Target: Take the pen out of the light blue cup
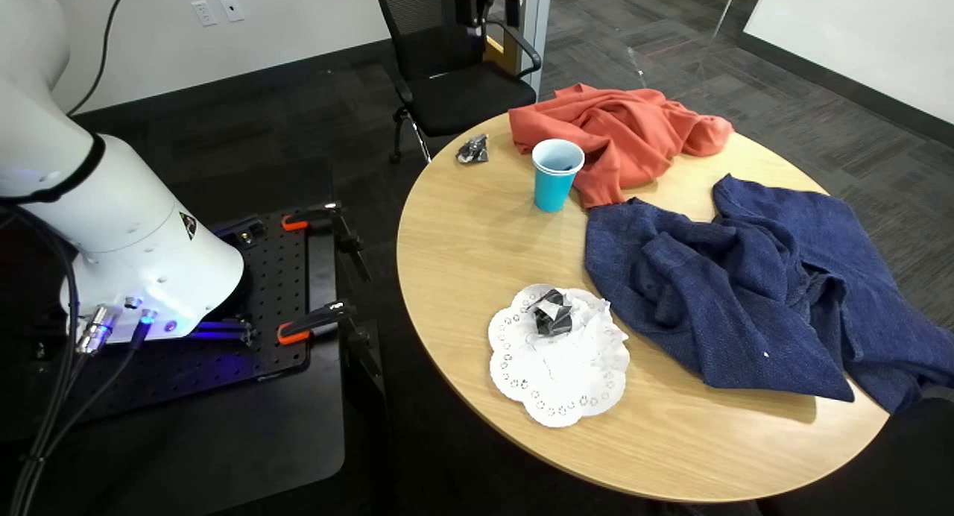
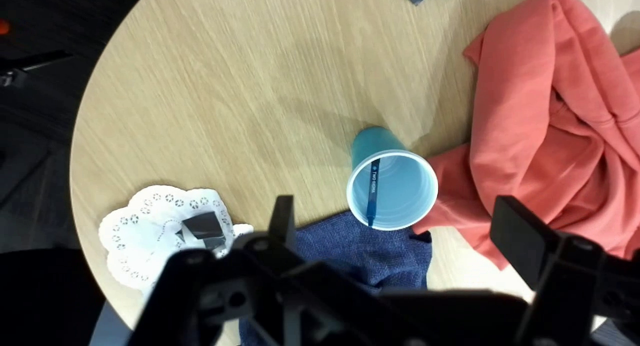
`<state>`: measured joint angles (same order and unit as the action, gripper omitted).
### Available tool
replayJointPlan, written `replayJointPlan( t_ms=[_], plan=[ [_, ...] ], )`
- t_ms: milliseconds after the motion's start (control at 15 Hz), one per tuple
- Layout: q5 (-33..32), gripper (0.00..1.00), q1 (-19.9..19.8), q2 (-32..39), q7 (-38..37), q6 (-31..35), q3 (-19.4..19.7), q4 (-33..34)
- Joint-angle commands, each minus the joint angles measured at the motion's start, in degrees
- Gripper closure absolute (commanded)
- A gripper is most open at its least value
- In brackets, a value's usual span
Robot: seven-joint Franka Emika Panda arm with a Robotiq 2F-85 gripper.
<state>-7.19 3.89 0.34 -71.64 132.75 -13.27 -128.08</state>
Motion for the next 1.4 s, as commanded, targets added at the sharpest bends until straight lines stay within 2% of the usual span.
replayJointPlan(
  t_ms=[0,333,467,933,1067,1333],
  plan=[
    [0.08,0.0,2.05,0.91,0.08,-0.09,2.21,0.73],
    [0.16,0.0,2.63,2.56,0.12,-0.09,2.82,2.24],
    [-1.63,0.0,2.77,3.03,-4.42,1.34,3.62,2.48],
    [-6.22,0.0,4.38,11.2,-20.79,1.76,6.76,8.02],
    [-6.95,0.0,5.13,13.89,-23.15,1.76,7.93,9.76],
    [-6.41,0.0,6.33,18.67,-23.24,1.82,9.96,12.67]
  ],
)
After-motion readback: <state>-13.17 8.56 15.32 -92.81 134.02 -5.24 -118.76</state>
